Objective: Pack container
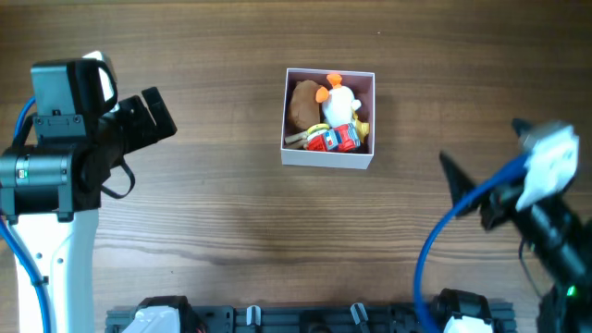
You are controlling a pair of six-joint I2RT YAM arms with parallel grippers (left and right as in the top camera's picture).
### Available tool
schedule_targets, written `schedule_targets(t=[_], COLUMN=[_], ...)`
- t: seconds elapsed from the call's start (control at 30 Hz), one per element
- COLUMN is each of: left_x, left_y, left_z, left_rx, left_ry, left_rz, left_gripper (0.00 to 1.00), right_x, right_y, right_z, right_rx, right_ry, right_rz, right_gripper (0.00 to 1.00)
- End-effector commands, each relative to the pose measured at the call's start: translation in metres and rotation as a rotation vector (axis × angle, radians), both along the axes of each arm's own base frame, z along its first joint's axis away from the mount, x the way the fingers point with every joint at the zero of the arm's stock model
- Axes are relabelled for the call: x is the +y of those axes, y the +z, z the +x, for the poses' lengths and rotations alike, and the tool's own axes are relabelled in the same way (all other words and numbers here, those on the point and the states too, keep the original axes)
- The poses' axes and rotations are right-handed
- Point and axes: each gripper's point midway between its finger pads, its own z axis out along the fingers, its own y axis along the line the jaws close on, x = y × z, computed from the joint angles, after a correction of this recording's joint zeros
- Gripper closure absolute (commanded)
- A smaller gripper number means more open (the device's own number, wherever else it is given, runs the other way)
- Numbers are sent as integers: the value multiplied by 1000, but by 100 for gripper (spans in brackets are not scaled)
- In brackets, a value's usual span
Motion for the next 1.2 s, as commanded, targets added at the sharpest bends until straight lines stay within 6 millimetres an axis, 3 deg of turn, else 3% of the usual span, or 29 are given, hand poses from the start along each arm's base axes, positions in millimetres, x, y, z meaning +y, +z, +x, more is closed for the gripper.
schedule_targets(t=[0.0,0.27,0.43,0.9,1.17], left_x=[2,2,2,2,2], left_y=[4,4,4,4,4], left_z=[1,1,1,1,1], left_rx=[-12,-12,-12,-12,-12], left_ry=[20,20,20,20,20], left_rz=[-8,-8,-8,-8,-8], left_gripper=[0,0,0,0,0], right_x=[-1,-5,-4,-3,-5], right_y=[-45,-155,-202,-258,-272], right_z=[-9,-9,-12,-13,-12], right_rx=[-70,-1,19,60,92], right_ry=[43,-7,-13,-3,-9], right_rz=[-226,-130,-108,-99,-96], right_gripper=[0,0,0,0,0])
